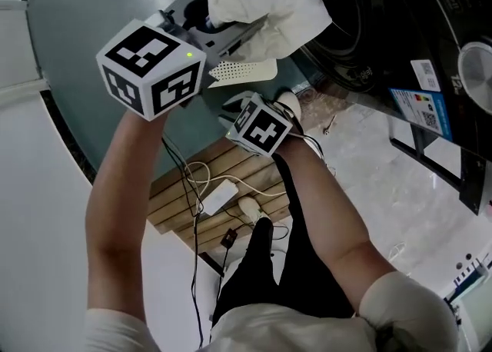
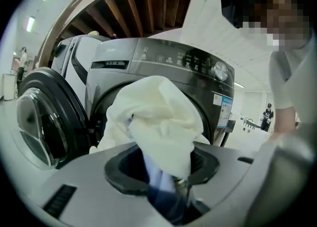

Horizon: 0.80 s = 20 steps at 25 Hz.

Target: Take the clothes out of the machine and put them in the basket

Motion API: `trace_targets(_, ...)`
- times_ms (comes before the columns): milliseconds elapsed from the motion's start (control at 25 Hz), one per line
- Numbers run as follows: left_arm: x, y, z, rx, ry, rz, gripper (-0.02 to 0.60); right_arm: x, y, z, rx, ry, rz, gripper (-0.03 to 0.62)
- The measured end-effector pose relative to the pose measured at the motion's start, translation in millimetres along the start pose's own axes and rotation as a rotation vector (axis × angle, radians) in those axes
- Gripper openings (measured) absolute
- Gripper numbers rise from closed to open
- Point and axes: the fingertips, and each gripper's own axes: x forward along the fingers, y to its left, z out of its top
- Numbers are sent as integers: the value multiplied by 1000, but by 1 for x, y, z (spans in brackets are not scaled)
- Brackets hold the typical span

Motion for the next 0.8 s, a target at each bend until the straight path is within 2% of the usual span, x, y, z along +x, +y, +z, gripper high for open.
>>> trace_targets(320,-67,4,-4,12,2,73,170,14,16,17,-15,-35,-24,75)
trace_targets(600,-107,27,-34,-13,3,166,170,23,21,18,-37,-26,-46,75)
trace_targets(800,-114,42,-69,-47,21,217,170,23,12,11,-29,-5,-67,75)
